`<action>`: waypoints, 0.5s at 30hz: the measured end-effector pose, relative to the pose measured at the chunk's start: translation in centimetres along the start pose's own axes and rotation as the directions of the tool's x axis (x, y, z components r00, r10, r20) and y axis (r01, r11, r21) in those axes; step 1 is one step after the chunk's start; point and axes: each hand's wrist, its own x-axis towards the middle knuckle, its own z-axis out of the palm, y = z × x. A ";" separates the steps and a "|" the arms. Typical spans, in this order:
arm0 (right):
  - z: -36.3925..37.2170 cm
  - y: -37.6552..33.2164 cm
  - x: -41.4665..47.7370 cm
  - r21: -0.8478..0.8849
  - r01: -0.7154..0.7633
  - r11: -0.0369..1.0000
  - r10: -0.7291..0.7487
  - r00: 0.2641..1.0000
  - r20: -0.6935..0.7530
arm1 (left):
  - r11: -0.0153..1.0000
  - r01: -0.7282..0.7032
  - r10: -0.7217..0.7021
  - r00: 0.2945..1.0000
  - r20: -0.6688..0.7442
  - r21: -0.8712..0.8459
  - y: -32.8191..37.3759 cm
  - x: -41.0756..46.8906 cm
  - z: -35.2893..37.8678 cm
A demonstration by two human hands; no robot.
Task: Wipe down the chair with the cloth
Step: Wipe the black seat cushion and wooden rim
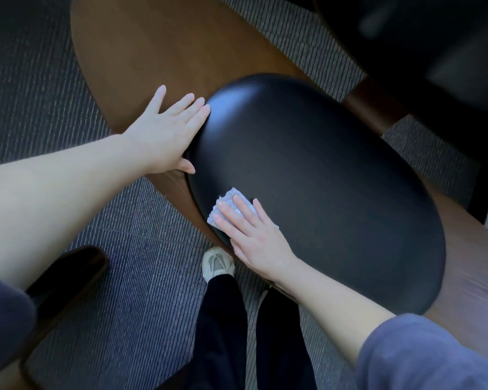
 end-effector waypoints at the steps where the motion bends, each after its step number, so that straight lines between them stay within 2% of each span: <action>1: -0.1 0.3 -0.6 -0.009 0.048 0.999 -0.048 0.998 0.032 | 1.000 0.009 -0.009 1.000 0.001 -0.013 0.2 0.0 0.0; 5: -0.6 2.3 -1.7 -0.026 0.268 0.963 -0.260 0.951 0.167 | 0.997 0.055 -0.054 0.998 0.031 -0.053 0.9 -0.1 0.0; 7: -0.9 3.4 -1.1 -0.017 0.293 0.956 -0.288 0.946 0.149 | 0.997 0.067 -0.065 0.996 0.056 -0.036 1.3 0.0 0.0; 9: -1.1 4.2 -0.1 0.011 0.214 0.977 -0.214 0.973 0.087 | 0.997 0.073 -0.072 0.994 0.081 -0.012 1.9 0.3 -0.1; 11: -1.4 5.0 1.3 0.048 0.043 0.998 -0.044 0.999 0.021 | 0.996 0.088 -0.088 0.990 0.111 -0.001 2.3 0.9 -0.2; 15: -2.1 7.3 4.5 0.154 -0.278 0.948 0.284 0.959 -0.015 | 0.992 0.115 -0.106 0.979 0.175 -0.047 3.0 2.3 -0.8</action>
